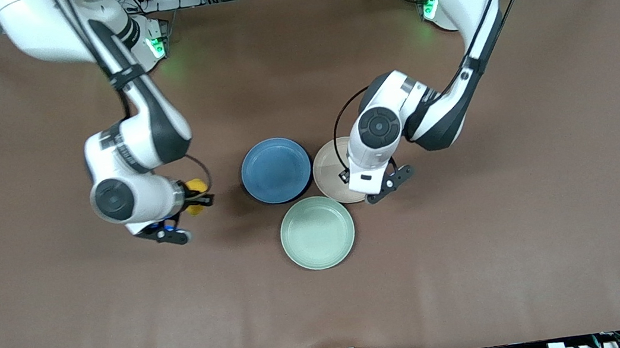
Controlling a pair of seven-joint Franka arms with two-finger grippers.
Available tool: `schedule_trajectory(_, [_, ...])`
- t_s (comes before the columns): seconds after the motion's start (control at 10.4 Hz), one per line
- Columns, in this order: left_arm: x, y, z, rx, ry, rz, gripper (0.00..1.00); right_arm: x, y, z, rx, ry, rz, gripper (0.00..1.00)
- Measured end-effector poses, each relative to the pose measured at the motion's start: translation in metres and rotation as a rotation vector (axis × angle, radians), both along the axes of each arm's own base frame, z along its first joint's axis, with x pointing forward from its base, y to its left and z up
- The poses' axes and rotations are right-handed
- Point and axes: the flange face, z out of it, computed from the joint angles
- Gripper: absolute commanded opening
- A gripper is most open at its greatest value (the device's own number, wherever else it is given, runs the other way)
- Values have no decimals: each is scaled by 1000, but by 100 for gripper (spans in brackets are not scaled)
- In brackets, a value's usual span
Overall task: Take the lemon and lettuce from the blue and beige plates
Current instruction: 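Lift the lemon with the right gripper while the left gripper lifts lettuce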
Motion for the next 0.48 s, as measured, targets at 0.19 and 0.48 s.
schedule_trajectory(0.19, [1, 9, 37, 13, -15, 8, 0, 10, -51, -2, 38, 12, 52, 0])
schedule_trajectory(0.48, [6, 32, 89, 19, -47, 8, 0, 18, -95, -6, 26, -12, 119, 0])
